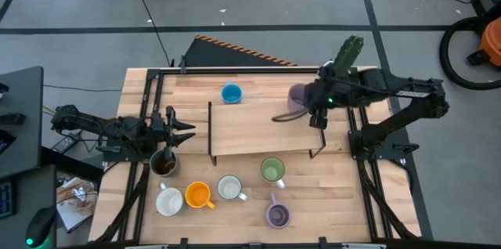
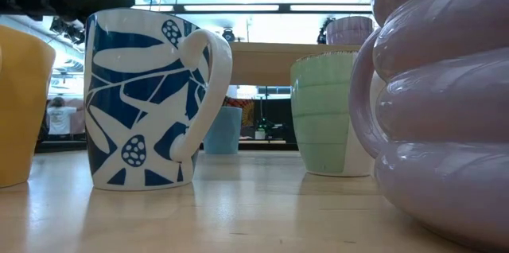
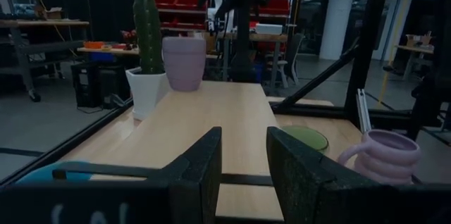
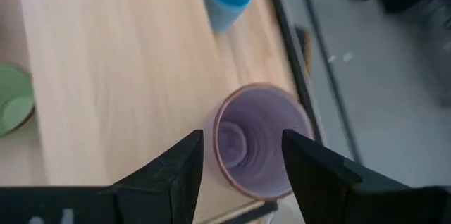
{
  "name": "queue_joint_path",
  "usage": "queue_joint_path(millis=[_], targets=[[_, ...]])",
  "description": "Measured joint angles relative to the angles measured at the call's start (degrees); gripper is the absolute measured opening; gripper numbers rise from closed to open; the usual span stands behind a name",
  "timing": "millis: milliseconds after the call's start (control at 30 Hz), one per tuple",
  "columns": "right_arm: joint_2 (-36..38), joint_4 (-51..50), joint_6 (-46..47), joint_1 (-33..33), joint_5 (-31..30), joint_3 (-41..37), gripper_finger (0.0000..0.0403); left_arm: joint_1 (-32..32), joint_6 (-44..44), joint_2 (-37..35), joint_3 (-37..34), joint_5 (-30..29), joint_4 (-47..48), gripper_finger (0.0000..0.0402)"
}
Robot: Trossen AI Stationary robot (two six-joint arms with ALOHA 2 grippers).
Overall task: Place coffee mugs
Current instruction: Put the green-brown mug on the shelf
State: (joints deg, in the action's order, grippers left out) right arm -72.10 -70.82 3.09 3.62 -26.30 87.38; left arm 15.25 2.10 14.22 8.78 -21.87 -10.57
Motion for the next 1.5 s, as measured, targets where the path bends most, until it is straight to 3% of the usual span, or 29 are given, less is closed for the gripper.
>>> queue_joint_path(millis=[233, 467, 767, 967, 1167, 1500], targets=[[3.8, 15.3, -0.2, 6.9, -6.5, -8.2, 0.0199, 0.0, -0.3, 0.0, 3.0, -1.0, 0.7, 0.0118], [4.3, 28.3, -2.8, 13.1, -11.2, -16.4, 0.0199, 1.0, 3.1, 2.2, 14.9, -1.3, 20.3, 0.0118], [4.3, 41.3, -4.3, 17.4, -15.8, -24.5, 0.0199, 8.2, 13.1, 19.2, 29.9, -2.8, 40.4, 0.0118], [4.3, 48.3, -6.7, 18.8, -14.1, -29.3, 0.0199, 13.3, 28.1, 29.3, 41.0, -2.1, 57.7, 0.0118], [4.6, 52.5, -7.6, 20.6, -14.6, -32.0, 0.0199, 17.3, 47.5, 33.9, 48.0, 5.5, 72.8, 0.0118], [4.5, 60.8, -8.3, 25.1, -15.5, -37.5, 0.0199, 20.3, 74.7, 36.7, 47.2, 10.4, 73.6, 0.0118]])
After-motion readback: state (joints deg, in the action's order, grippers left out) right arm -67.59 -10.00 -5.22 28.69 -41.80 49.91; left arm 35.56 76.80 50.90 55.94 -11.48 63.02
